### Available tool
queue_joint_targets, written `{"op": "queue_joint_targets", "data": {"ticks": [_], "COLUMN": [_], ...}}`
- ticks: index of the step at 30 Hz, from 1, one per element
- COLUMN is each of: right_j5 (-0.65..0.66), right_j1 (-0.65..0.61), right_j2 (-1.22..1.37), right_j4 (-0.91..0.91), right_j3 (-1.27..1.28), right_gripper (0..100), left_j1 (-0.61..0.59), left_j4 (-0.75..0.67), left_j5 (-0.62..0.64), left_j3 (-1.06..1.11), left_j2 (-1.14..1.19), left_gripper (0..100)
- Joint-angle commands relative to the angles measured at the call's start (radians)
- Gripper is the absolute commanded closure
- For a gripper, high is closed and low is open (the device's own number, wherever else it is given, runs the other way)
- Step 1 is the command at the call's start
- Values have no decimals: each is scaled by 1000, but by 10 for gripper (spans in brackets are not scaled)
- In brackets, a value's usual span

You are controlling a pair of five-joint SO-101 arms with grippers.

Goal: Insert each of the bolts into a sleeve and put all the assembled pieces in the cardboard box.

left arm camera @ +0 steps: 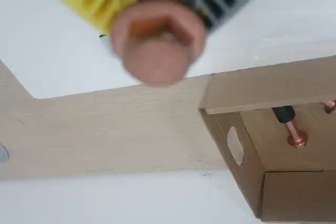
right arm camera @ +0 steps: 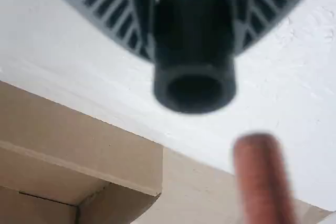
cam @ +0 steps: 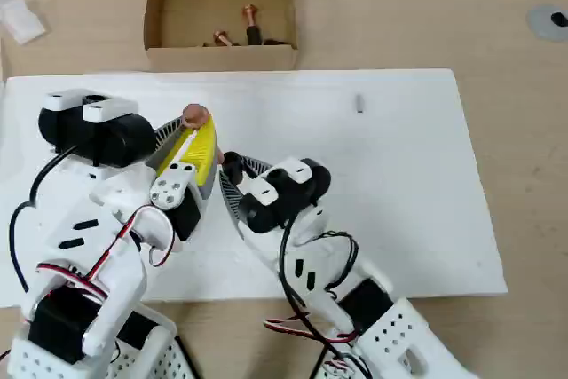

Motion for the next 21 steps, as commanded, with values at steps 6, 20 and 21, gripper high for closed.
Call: {"op": "queue_joint_targets", "data": {"ticks": [6, 20, 21], "right_j5": [-6, -6, -6], "right_j1": [-15, -15, -15], "right_j2": [-18, -18, -18], "right_j4": [-32, -32, -32], "right_j3": [-4, -10, -10], "right_gripper": [989, 989, 989], "left_j1": [63, 57, 57], "left_j4": [-35, -71, -78], "left_j5": [5, -3, -3], "left_j3": [-18, 44, 54], "left_j2": [4, 4, 4], "left_gripper": [995, 995, 995]}}
